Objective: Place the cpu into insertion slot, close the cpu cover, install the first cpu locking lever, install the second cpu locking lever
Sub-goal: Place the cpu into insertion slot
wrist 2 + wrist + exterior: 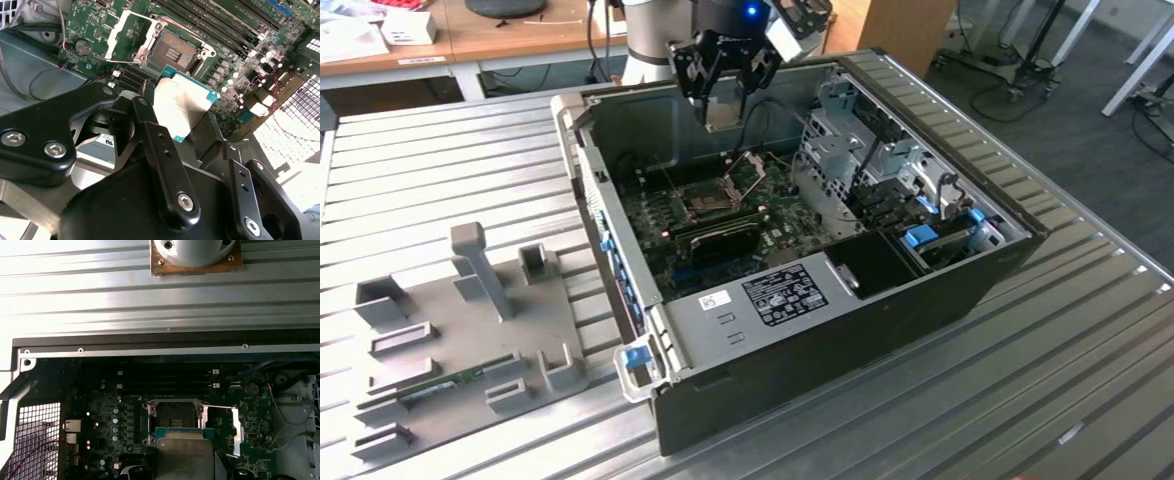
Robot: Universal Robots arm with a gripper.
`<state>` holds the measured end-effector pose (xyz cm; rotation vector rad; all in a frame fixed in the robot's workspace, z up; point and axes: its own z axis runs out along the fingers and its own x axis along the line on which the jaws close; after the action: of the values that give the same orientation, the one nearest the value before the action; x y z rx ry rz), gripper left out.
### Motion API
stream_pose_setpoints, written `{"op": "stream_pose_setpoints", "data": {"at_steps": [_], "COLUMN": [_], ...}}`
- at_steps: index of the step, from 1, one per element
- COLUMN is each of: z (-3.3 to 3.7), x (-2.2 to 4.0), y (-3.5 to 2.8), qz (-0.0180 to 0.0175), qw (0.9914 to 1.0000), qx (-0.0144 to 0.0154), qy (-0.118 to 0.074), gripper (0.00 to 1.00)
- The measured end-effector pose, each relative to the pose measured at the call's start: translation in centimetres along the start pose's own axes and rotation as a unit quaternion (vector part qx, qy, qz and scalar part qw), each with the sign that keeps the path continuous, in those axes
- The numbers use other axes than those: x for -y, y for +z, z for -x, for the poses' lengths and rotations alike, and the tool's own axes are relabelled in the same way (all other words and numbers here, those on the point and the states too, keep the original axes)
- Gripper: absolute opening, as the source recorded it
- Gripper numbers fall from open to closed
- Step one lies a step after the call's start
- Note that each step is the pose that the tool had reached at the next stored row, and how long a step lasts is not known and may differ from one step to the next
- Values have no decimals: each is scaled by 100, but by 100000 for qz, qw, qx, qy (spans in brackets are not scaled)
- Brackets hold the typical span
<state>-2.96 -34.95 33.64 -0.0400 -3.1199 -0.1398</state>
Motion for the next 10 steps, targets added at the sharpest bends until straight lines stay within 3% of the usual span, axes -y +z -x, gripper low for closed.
{"op": "stream_pose_setpoints", "data": {"at_steps": [10], "z": [1], "x": [11], "y": [116], "qz": [10], "qw": [100000], "qx": [5], "qy": [1], "gripper": [54]}}
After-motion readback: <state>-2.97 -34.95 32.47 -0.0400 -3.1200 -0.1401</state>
